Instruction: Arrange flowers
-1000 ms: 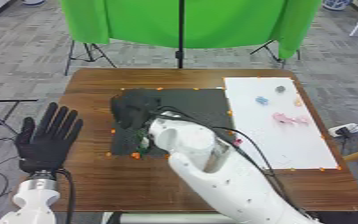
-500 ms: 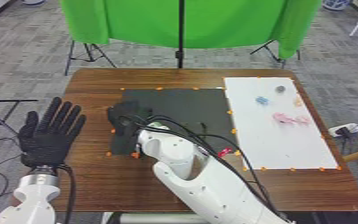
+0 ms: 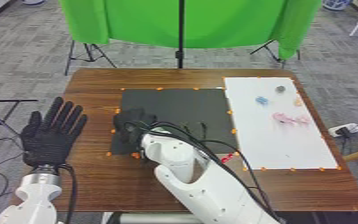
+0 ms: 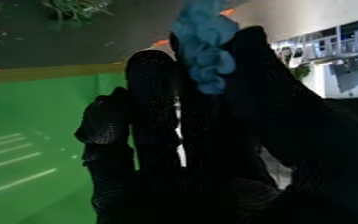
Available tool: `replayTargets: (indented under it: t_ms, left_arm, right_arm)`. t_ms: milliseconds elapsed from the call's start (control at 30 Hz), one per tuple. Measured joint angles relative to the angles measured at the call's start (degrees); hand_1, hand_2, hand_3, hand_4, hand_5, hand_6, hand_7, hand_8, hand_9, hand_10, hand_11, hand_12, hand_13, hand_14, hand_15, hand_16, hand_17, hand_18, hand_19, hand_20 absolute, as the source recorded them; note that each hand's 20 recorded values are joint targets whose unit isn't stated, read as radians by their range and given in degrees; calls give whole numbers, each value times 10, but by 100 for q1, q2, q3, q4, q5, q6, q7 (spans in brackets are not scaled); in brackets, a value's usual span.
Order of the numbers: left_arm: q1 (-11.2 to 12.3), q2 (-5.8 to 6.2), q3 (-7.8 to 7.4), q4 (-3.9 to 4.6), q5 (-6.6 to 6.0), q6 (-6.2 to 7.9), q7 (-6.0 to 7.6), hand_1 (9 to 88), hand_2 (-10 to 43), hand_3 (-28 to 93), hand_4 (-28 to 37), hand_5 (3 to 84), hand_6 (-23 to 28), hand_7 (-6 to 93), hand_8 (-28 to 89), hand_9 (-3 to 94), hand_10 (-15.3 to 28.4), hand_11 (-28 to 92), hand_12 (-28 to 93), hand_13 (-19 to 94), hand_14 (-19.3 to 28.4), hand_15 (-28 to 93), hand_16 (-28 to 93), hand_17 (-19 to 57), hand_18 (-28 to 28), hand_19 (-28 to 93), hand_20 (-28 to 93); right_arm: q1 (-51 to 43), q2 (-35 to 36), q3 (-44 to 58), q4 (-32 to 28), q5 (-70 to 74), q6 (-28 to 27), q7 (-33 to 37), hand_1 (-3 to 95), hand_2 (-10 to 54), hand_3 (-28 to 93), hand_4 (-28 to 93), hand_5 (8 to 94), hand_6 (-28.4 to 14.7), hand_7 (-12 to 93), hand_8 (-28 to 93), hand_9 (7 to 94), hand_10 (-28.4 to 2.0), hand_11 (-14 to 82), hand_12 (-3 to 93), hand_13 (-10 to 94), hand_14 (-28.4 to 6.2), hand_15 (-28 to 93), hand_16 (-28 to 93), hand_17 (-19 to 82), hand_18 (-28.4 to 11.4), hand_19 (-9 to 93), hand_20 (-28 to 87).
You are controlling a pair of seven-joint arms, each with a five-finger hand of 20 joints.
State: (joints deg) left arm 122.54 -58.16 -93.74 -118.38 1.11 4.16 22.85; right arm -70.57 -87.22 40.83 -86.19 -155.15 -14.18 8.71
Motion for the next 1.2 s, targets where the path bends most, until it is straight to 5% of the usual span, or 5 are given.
replayTargets:
  t_ms: [800,1000,1200]
  left_arm:
    - [59,-106,-44,-3,-27,2,15,222,144,771,-283,421,86,81,-85,350,136,146,87,252,149,255,-54,-76,126,289,109]
    - [242,-333,-258,-41,-13,-1,-51,210,149,761,-283,419,86,78,-84,348,135,142,86,252,145,244,-55,-75,125,286,108]
    - [469,-366,-334,-77,1,-61,-47,204,151,761,-283,417,85,76,-83,349,135,141,86,252,146,239,-51,-75,126,284,108]
  right_arm:
    - [-49,52,30,-425,331,-249,619,359,-95,821,-283,487,-62,188,-141,496,-202,368,200,480,-179,766,223,295,-255,917,462]
    - [-365,360,572,-1439,1503,-279,1600,342,-95,796,-283,403,-92,113,-110,483,-216,345,187,472,-187,766,203,296,-262,931,450]
    - [-813,1261,1631,-2496,1593,-115,1857,348,-95,794,-283,406,-92,99,-103,469,-215,235,161,437,-196,712,176,283,-265,913,436]
